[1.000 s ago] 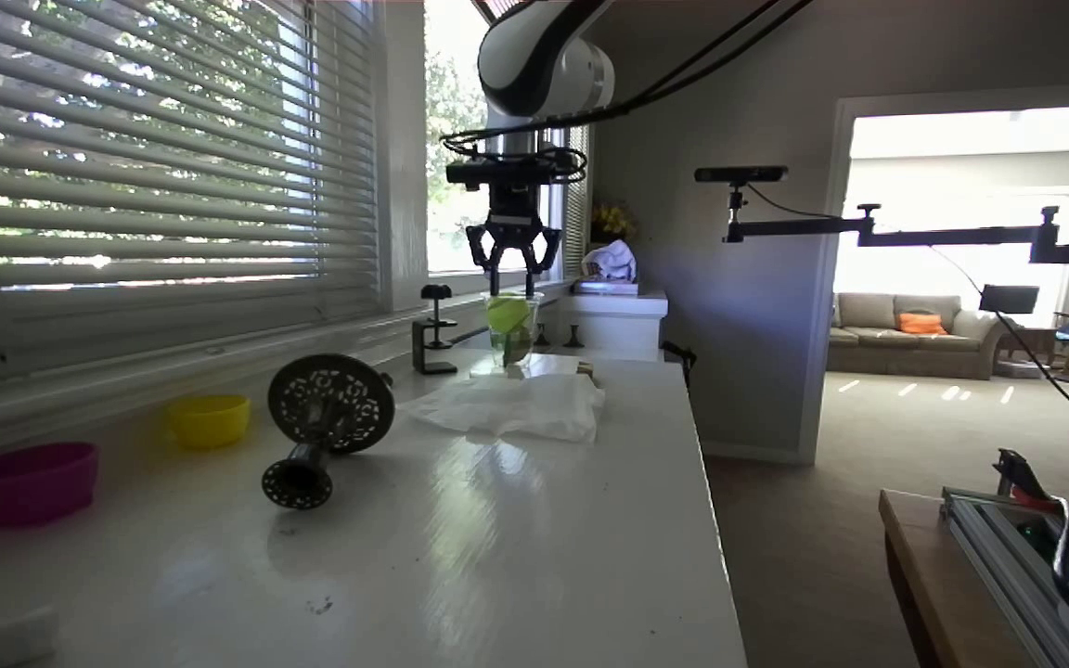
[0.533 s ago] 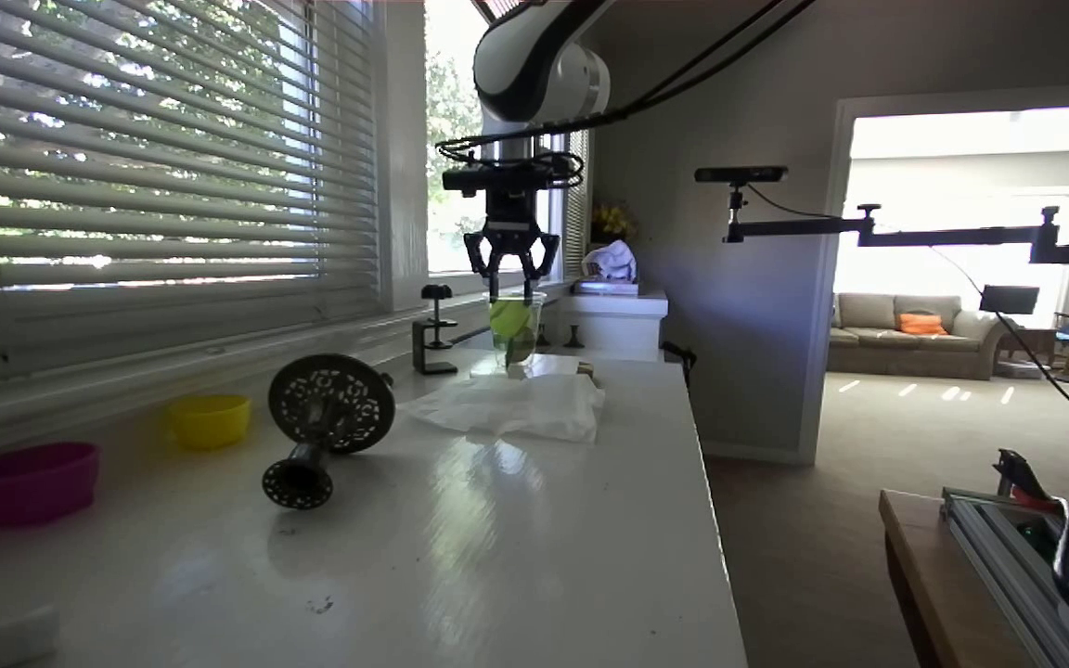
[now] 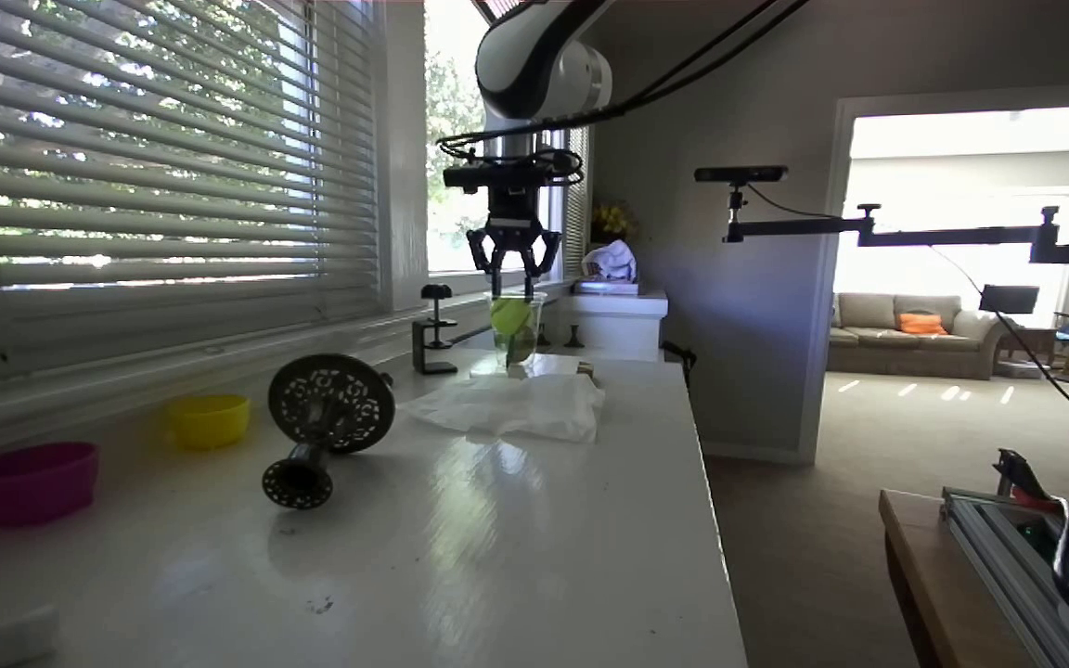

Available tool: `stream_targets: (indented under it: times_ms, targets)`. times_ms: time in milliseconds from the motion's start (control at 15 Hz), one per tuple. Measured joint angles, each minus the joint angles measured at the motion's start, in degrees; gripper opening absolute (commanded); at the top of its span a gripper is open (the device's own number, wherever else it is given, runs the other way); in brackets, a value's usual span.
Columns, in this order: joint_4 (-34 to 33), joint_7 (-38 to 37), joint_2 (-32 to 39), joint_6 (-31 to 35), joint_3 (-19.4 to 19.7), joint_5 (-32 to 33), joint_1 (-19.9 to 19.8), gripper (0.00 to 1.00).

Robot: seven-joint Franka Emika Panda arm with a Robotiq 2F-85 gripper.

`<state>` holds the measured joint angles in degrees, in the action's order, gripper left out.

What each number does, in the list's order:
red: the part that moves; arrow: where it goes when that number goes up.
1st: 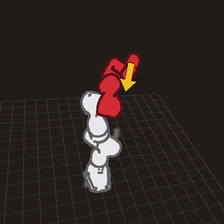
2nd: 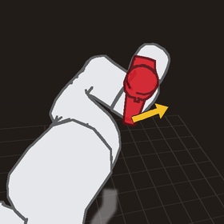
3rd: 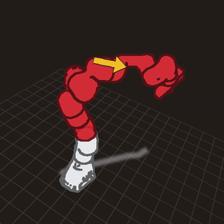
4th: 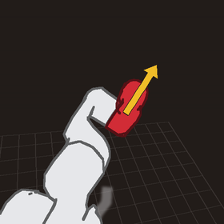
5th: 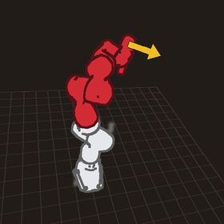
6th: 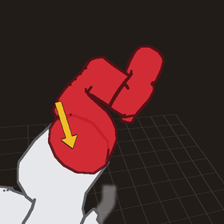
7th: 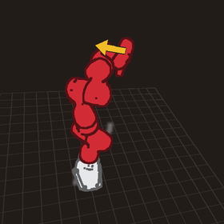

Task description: Take the tennis ball out of the cup

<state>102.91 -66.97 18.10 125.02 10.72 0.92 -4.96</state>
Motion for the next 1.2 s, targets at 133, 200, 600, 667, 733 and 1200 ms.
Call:
stream_targets:
  times_ms: [133, 200, 600, 667, 733, 1200]
  targets:
    - [-0.2, -0.2, -0.6, 0.1, 0.3, 0.0, -0.2, 0.24]
    - [-0.6, -0.3, -1.0, 0.1, 0.5, 0.0, -0.2, 0.24]
    - [-3.7, -0.3, -5.1, 0.2, 0.7, 0.0, -0.2, 0.24]
    - [-4.2, -0.2, -6.0, 0.3, 0.2, 0.0, 0.0, 0.24]
    - [-4.5, 0.1, -7.1, 0.5, -0.5, -0.2, 0.2, 0.24]
    - [-2.5, 14.5, -16.1, -1.2, -6.9, -7.8, 2.2, 0.24]
